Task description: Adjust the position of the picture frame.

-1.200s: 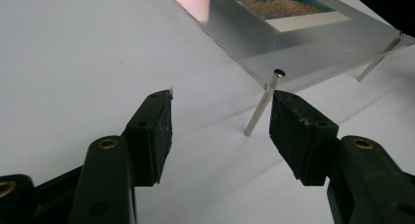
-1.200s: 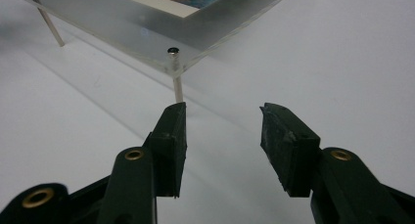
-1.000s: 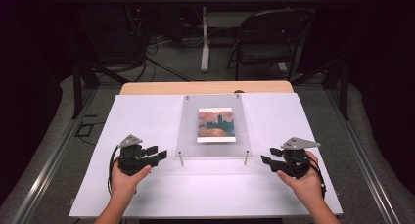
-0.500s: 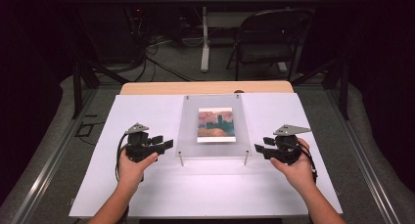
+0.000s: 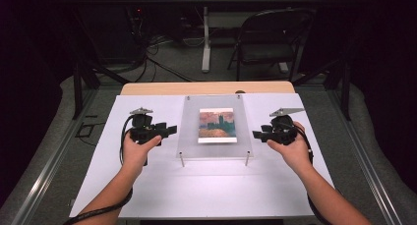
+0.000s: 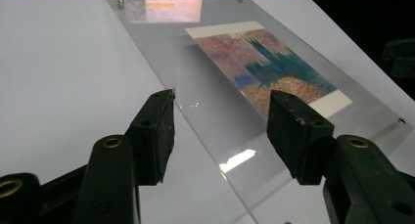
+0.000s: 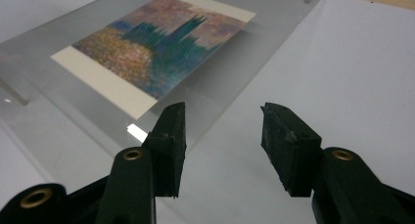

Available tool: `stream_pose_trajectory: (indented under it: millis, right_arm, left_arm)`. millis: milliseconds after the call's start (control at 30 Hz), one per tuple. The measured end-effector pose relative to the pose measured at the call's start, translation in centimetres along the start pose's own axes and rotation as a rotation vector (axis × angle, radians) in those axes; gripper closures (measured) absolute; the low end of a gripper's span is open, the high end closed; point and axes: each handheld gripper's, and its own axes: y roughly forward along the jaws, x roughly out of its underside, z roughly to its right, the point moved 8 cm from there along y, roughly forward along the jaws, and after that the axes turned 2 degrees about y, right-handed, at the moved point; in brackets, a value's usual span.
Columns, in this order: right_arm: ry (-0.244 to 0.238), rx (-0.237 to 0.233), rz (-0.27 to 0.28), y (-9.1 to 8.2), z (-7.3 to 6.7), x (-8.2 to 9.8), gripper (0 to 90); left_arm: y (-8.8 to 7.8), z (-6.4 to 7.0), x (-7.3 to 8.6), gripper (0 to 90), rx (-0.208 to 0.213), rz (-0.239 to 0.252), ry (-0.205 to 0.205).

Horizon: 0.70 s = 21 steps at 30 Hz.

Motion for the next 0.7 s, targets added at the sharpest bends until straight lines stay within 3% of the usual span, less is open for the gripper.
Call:
stream_pose_trajectory:
  millis: [200,433,567,700]
  right_arm:
    - [0.016,0.010,-0.014,1.2,0.9,-2.2,53.8]
    - [0.041,0.032,-0.002,2.5,2.0,-4.1,53.9]
    - [0.080,0.052,0.017,3.4,2.5,-5.0,46.9]
    - [0.105,0.067,0.032,4.4,2.9,-5.4,40.2]
  left_arm:
    - [0.9,-0.9,-1.9,44.3,-0.033,0.005,-0.019]
    - [1.9,-2.2,-2.9,43.2,-0.062,-0.015,-0.036]
    - [2.5,-2.9,-3.5,39.7,-0.076,-0.017,-0.024]
    - [3.3,-3.9,-3.7,37.6,-0.101,-0.025,-0.049]
